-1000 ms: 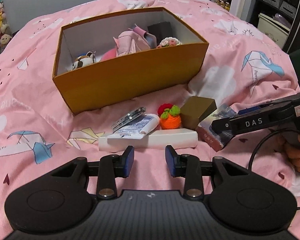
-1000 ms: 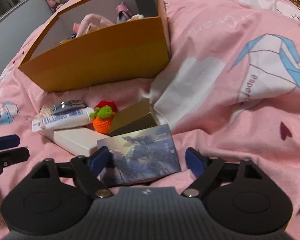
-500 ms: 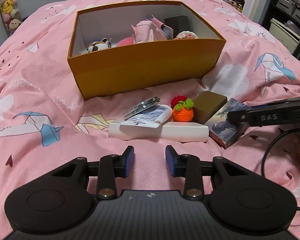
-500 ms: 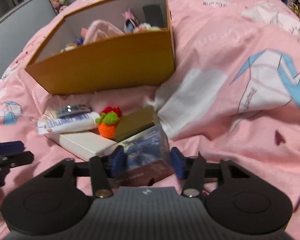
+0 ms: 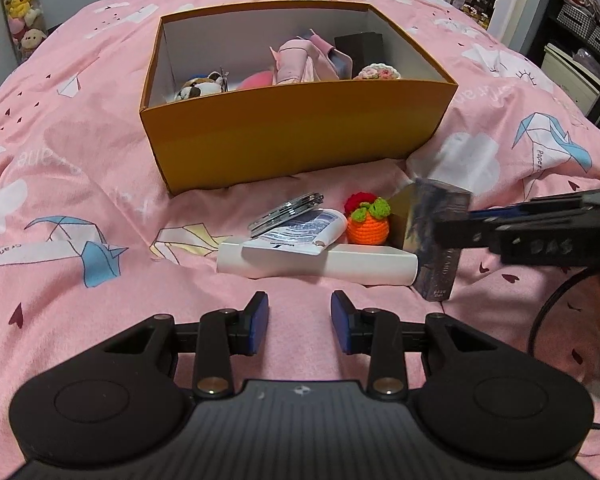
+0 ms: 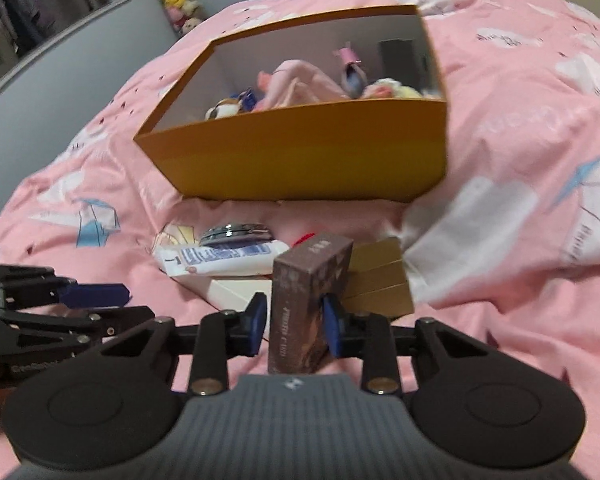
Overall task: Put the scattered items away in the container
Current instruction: 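Grasp the PHOTO CARD box with the right gripper, then lift the PHOTO CARD box with the right gripper while the left gripper reaches toward the white tube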
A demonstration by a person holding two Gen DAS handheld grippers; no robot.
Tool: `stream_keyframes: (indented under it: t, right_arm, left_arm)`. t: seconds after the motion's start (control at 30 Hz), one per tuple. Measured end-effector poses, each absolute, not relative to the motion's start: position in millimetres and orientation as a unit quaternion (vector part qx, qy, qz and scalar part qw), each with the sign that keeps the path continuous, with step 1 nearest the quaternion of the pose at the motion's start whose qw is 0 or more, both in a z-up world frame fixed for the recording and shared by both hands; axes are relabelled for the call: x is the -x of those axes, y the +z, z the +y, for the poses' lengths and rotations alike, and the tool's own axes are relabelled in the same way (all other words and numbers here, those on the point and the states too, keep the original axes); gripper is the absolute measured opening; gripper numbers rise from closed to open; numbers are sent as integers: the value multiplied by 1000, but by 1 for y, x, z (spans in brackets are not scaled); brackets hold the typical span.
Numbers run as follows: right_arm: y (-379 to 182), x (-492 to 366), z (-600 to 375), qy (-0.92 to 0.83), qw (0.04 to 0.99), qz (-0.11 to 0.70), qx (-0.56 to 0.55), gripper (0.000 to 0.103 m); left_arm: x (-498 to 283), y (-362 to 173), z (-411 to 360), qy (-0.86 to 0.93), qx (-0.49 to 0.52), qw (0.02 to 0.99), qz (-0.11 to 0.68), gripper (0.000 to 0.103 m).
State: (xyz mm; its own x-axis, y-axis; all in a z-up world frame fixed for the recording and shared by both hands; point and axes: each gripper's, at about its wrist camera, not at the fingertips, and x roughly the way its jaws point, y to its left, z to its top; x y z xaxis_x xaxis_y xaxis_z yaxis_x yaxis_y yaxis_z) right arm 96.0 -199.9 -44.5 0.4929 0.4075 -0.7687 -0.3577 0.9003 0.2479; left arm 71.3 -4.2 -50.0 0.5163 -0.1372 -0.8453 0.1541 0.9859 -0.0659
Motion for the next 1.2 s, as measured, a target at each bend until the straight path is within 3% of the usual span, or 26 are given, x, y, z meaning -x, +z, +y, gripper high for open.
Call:
stream_keyframes:
  t: [0.47,0.67,0.73,0.9,1.2]
  right_arm:
    - [-63,-106,-176,218,868,447,12,36]
    - [-54,-103,-179,223,869,441,22,31]
    - [-48,-101,-185,223,870,439,17,28]
    - [-34,-90,-198,241,864,442,19,26]
    - [-35,-86,-216,245,852,462,11,26]
  left_arm:
    - [-71,-50,-2,-94,-2,872,480,40]
    - [-71,-48,-1,-116,-5,874,472,40]
    - [-71,-48,-1,-119,-11,873,473,36]
    - [-69,-50,-5,-129,-58,868,477,28]
    - [-65,-57,-31,-156,-195,858,449,28]
